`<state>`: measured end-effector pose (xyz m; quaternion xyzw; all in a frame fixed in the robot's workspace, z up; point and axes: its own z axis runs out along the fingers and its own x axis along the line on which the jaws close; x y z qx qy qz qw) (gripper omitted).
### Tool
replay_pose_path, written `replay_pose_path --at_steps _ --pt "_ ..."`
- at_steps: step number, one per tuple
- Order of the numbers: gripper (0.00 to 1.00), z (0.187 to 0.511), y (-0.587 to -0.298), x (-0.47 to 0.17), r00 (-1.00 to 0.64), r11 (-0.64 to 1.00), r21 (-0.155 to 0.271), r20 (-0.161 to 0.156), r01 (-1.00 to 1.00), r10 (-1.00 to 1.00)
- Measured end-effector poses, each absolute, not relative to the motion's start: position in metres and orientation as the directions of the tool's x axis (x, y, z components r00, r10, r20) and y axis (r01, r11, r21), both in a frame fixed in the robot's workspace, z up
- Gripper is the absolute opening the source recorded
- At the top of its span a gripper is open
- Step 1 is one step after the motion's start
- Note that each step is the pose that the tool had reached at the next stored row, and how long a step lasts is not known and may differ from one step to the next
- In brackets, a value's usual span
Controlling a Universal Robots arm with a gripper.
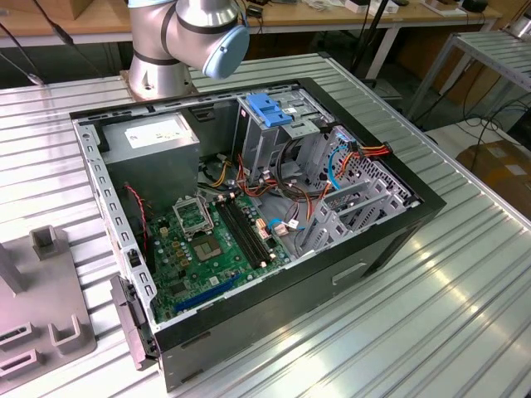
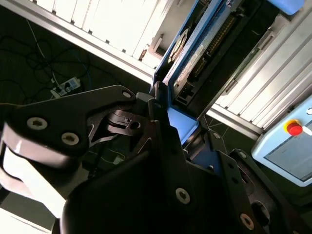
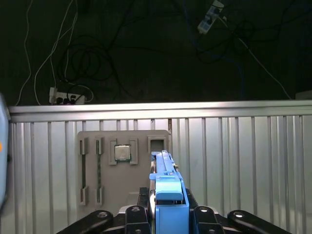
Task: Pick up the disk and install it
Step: 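Pick up the disk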
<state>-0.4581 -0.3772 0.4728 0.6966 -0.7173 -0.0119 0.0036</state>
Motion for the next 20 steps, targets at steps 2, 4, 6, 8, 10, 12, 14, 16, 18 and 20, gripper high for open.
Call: replay_pose_path --at_steps 2,4,6,8,10,12,14,16,18,20 --pt "0.37 0.477 -0.377 -0.458 -0.029 0.029 0.022 -0.011 -0.999 -1.0" --pt "0.37 0.479 -0.377 -0.458 -0.029 0.029 0.022 -0.011 -0.999 -1.0" --pt "0.37 0.482 -0.377 -0.458 -0.029 0.029 0.022 -0.011 -0.999 -1.0" --pt "0.37 0.485 -0.377 -0.458 -0.029 0.029 0.022 -0.011 -0.999 -1.0" --pt "0.37 0.489 -0.377 -0.458 -0.029 0.029 0.022 -0.011 -0.999 -1.0" --pt "0.37 0.492 -0.377 -0.458 -0.029 0.029 0.022 -0.011 -0.999 -1.0" --pt "0.37 0.496 -0.377 -0.458 -0.029 0.029 0.022 -0.011 -0.999 -1.0" --pt "0.37 0.5 -0.377 -0.458 -0.029 0.029 0.022 -0.011 -0.999 -1.0" --pt "0.37 0.504 -0.377 -0.458 -0.029 0.029 0.022 -0.011 -0.999 -1.0" --pt "0.37 0.506 -0.377 -0.458 -0.029 0.029 0.022 -0.011 -0.999 -1.0"
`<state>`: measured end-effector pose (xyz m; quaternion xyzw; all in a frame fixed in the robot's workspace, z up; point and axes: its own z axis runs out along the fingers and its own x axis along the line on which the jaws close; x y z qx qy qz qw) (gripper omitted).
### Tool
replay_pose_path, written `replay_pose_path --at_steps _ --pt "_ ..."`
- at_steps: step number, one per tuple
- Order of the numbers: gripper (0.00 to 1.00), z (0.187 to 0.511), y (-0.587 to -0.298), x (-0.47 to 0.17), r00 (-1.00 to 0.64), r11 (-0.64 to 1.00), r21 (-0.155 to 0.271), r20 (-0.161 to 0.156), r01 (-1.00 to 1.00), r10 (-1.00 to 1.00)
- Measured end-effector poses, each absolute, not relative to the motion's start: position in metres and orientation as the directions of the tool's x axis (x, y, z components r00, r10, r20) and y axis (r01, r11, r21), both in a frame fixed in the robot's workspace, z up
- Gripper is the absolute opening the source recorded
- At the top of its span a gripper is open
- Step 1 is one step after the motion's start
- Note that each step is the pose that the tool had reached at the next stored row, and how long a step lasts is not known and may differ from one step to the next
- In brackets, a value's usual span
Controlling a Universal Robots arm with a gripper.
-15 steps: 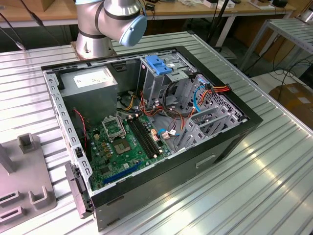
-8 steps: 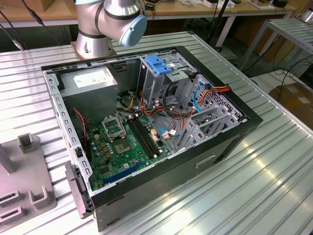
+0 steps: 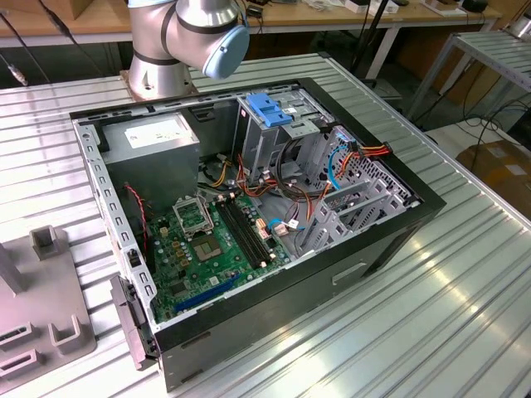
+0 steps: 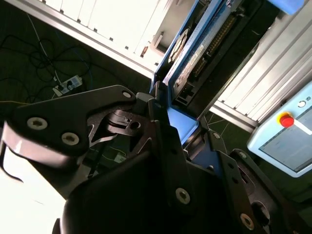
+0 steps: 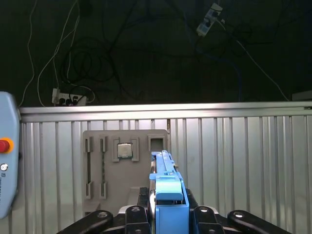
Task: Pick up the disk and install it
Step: 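Pick up the disk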
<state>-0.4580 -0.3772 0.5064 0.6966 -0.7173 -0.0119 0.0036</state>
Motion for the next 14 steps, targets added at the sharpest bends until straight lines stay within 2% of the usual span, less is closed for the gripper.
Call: replay_pose_path --at_steps 14 --pt "0.37 0.5159 -0.3772 -0.4579 -0.029 0.029 0.022 -0.011 -0.999 -1.0"
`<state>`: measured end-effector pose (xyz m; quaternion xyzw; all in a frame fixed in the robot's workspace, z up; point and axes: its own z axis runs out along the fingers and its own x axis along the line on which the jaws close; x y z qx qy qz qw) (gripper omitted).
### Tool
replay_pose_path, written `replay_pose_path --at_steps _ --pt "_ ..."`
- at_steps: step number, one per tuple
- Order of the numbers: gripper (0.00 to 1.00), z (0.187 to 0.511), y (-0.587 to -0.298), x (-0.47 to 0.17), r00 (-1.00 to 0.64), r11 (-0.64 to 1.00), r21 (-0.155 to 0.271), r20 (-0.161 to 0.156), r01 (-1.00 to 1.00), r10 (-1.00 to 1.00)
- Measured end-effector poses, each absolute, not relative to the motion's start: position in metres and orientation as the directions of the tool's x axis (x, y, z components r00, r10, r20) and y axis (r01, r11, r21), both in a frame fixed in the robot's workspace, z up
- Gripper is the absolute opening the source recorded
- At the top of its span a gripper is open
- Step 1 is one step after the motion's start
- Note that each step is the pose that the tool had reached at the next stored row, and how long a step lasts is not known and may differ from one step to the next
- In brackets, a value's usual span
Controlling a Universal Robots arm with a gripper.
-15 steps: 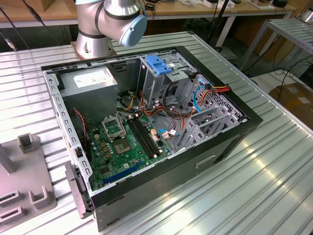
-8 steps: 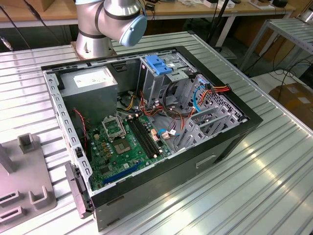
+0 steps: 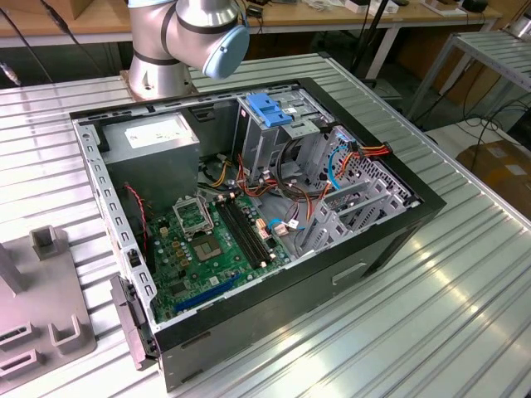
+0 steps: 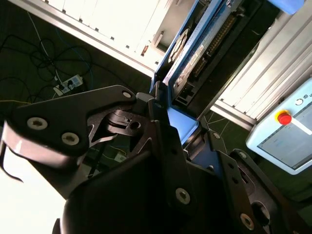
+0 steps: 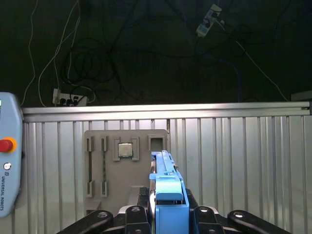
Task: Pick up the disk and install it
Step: 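Pick up the disk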
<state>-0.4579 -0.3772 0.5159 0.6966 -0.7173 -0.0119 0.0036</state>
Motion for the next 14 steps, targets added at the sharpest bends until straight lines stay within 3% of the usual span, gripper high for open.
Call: replay_pose_path --at_steps 14 --pt "0.37 0.516 -0.377 -0.444 -0.029 0.029 0.022 -0.011 -0.999 -1.0"
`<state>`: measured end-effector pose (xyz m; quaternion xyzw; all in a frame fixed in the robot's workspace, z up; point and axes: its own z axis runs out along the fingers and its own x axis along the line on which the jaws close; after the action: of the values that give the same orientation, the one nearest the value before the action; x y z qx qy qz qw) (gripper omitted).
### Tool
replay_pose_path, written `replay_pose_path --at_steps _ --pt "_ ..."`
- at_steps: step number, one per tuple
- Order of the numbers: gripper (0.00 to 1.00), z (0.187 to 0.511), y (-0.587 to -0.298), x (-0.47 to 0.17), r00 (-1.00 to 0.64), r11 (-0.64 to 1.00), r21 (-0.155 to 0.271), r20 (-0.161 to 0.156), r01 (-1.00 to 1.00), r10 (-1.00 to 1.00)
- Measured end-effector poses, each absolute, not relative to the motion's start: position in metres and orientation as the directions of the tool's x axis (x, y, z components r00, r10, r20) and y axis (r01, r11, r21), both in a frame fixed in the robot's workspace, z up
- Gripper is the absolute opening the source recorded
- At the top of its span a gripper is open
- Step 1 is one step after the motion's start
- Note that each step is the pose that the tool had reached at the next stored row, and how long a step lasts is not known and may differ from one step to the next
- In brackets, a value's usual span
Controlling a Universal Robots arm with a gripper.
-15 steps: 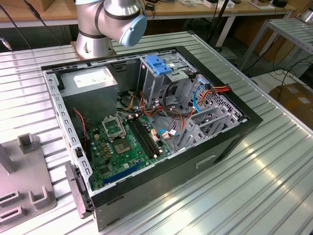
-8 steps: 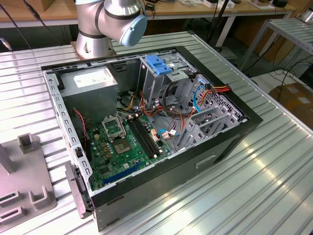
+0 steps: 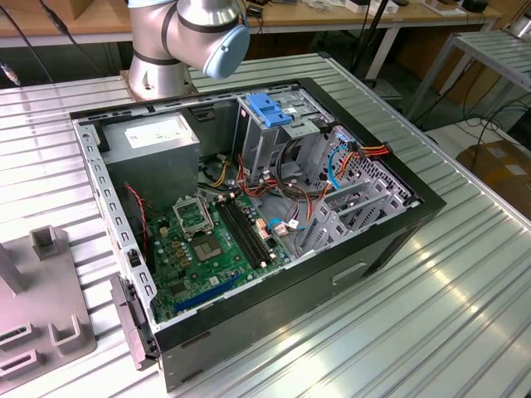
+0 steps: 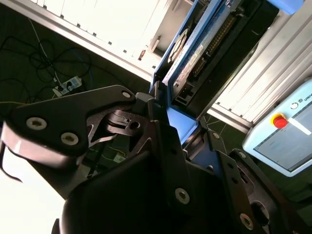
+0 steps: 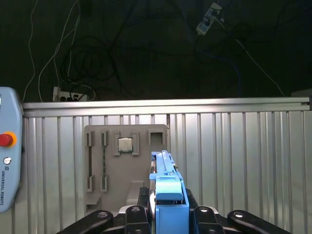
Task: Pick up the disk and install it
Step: 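Pick up the disk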
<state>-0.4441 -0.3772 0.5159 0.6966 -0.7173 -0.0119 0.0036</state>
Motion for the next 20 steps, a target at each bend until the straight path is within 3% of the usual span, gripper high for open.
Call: replay_pose_path --at_steps 20 --pt "0.37 0.516 -0.377 -0.424 -0.029 0.029 0.022 -0.011 -0.999 -1.0"
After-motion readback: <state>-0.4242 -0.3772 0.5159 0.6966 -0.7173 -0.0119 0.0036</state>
